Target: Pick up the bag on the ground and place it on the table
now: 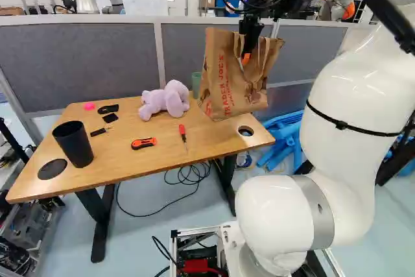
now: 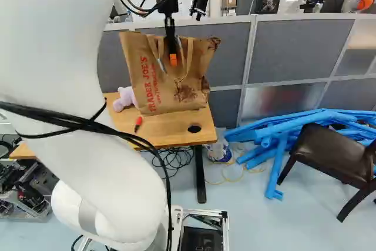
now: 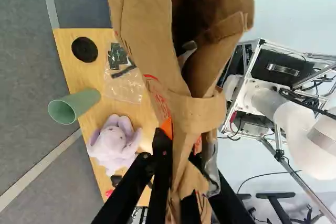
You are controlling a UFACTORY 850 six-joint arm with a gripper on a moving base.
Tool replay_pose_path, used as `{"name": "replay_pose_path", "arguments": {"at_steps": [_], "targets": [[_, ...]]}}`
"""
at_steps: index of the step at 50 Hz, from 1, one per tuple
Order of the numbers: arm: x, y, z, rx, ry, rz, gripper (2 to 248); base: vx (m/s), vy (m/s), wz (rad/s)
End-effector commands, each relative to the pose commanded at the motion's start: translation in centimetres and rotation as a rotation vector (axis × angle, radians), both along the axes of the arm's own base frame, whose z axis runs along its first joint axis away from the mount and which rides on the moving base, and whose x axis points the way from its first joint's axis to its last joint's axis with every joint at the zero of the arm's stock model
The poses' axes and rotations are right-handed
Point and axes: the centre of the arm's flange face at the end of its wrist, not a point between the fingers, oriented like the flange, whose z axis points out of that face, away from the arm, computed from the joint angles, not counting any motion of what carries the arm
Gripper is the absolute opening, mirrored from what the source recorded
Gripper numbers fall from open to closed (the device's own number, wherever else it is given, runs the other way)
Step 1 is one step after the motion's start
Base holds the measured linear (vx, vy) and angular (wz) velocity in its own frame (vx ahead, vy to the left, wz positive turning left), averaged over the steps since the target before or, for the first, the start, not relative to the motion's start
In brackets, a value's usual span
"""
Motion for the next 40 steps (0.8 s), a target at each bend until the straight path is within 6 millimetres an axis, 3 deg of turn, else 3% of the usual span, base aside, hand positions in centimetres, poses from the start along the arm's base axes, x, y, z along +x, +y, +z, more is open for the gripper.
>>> {"name": "replay_pose_path", "arguments": {"at_steps": [40], "targets": [[4.2, -0.4, -6.4, -0.005, 0.114, 0.004, 21, 0.0, 0.0, 0.0]]}}
